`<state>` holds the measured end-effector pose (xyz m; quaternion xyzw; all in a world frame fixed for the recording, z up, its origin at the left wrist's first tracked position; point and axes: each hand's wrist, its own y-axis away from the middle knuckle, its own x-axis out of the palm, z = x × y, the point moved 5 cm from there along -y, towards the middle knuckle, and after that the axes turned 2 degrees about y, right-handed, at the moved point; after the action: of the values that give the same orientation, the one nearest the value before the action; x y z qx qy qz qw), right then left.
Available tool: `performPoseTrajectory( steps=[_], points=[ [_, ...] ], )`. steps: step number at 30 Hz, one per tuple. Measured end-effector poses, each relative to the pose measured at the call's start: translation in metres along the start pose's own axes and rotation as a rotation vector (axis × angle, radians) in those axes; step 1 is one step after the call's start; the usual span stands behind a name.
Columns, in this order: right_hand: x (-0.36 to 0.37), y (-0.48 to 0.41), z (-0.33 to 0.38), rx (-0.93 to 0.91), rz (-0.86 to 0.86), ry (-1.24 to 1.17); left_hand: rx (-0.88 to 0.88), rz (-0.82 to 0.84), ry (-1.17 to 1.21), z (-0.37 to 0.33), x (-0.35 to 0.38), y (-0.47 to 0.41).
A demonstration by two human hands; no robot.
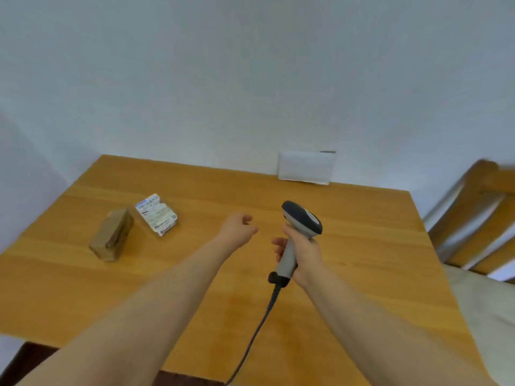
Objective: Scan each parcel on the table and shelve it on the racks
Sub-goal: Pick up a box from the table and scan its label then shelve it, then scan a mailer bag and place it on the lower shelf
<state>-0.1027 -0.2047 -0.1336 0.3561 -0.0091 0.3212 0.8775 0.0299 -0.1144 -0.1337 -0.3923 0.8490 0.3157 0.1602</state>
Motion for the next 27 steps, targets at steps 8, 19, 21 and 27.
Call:
performPoseTrajectory(
  steps=[8,19,21,27],
  points=[
    [0.003,-0.079,0.077,-0.085,-0.169,-0.136,0.469,0.020,-0.460,-0.108,0.022,-0.149],
    [-0.011,-0.132,0.084,-0.053,-0.219,-0.112,0.724,0.018,-0.826,-0.156,0.081,-0.258],
    [-0.015,-0.136,0.081,-0.047,-0.240,-0.123,0.709,-0.003,-0.829,-0.155,0.084,-0.264],
    [-0.021,-0.139,0.075,-0.029,-0.278,-0.156,0.737,-0.017,-1.003,-0.152,0.088,-0.264]
  ],
)
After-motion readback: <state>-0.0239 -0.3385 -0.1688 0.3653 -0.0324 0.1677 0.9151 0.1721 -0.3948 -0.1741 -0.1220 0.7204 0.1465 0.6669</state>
